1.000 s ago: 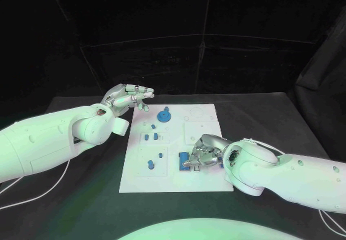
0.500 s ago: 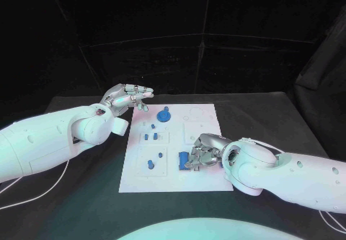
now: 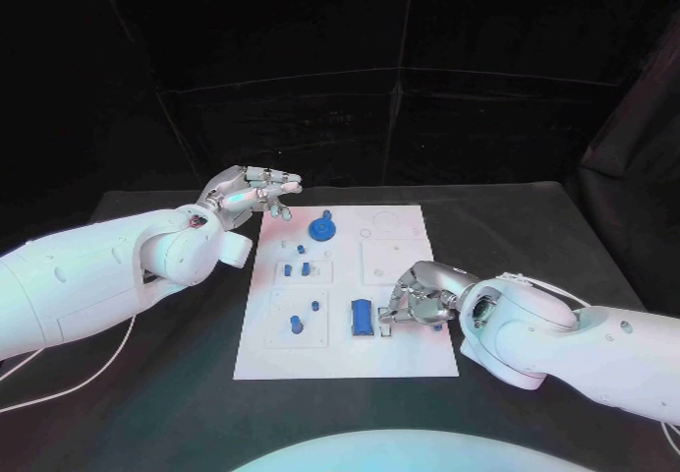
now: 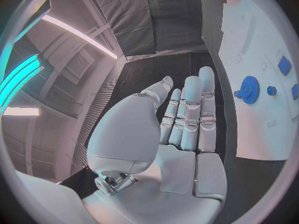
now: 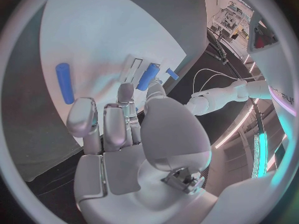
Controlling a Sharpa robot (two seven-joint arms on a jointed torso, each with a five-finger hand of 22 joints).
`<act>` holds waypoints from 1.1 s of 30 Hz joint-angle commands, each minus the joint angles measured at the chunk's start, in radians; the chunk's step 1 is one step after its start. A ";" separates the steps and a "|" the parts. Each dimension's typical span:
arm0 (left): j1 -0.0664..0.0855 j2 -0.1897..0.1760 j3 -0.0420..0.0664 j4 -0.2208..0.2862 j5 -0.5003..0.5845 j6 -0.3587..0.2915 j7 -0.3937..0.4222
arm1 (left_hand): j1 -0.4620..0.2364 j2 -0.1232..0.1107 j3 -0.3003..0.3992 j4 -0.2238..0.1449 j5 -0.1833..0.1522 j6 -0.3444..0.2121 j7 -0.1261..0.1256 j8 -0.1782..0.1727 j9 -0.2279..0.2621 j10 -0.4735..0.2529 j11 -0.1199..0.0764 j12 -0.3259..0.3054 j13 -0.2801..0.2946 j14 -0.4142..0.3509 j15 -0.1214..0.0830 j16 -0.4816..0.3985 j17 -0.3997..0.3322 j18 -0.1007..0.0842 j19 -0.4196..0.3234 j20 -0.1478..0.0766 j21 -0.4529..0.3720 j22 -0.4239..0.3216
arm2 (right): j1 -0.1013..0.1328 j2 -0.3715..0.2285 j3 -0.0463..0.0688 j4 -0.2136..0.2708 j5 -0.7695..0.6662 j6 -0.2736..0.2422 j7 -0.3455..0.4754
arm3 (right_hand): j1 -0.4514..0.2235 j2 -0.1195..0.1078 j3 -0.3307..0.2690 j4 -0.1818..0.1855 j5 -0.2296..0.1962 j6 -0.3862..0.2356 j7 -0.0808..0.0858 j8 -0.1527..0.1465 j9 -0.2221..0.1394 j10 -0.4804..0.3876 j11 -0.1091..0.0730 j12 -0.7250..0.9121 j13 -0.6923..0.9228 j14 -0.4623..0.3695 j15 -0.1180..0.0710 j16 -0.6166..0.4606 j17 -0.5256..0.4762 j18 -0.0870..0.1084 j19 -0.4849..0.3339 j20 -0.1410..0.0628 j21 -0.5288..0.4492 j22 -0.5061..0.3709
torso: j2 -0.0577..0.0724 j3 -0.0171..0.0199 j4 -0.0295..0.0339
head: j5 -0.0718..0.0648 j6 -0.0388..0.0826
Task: Assemble the parts on the task board
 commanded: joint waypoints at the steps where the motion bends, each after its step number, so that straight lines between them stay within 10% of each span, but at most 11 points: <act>1: 0.001 0.000 0.001 0.000 0.003 0.010 0.002 | 0.002 -0.003 -0.001 -0.003 0.002 -0.004 -0.001 0.003 -0.001 -0.006 0.000 0.003 -0.002 -0.006 0.000 -0.005 -0.001 0.005 0.000 -0.002 -0.005 -0.001 | 0.004 -0.051 0.001 0.017 0.097 -0.052 0.101 | 0.052 0.022 0.015 -0.022 0.032 -0.022 0.010 -0.025 -0.012 -0.002 0.011 -0.001 0.003 0.037 0.011 -0.001 0.004 0.010 -0.003 0.005 -0.006 -0.001 | -0.001 -0.0001 -0.0017 | -0.006 0.001; 12: 0.000 0.005 -0.001 -0.002 0.003 0.011 0.003 | 0.002 -0.003 -0.001 -0.003 0.002 -0.004 -0.001 0.003 -0.001 -0.006 0.000 0.003 -0.002 -0.006 0.000 -0.005 -0.001 0.005 0.000 -0.002 -0.005 -0.001 | 0.014 -0.161 0.001 0.023 -0.013 0.051 0.059 | 0.080 0.038 -0.008 -0.019 0.107 0.056 0.004 -0.064 -0.034 -0.008 0.006 -0.046 -0.030 0.036 0.009 -0.003 0.006 0.011 -0.002 0.008 -0.005 0.003 | 0.000 0.0010 -0.0004 | -0.031 0.011; 33: -0.001 0.005 -0.004 -0.002 0.003 0.013 0.003 | 0.002 -0.003 -0.001 -0.003 0.002 -0.004 -0.001 0.003 -0.001 -0.006 0.000 0.003 -0.002 -0.006 0.000 -0.005 -0.001 0.005 0.000 -0.002 -0.005 -0.001 | 0.012 -0.132 0.000 -0.021 -0.202 0.168 -0.052 | -0.002 0.005 -0.085 0.048 0.006 0.107 -0.011 -0.065 -0.007 0.003 -0.003 -0.047 -0.027 0.036 0.002 -0.007 0.007 0.011 0.000 0.001 -0.007 0.005 | 0.001 -0.0002 -0.0002 | -0.033 0.008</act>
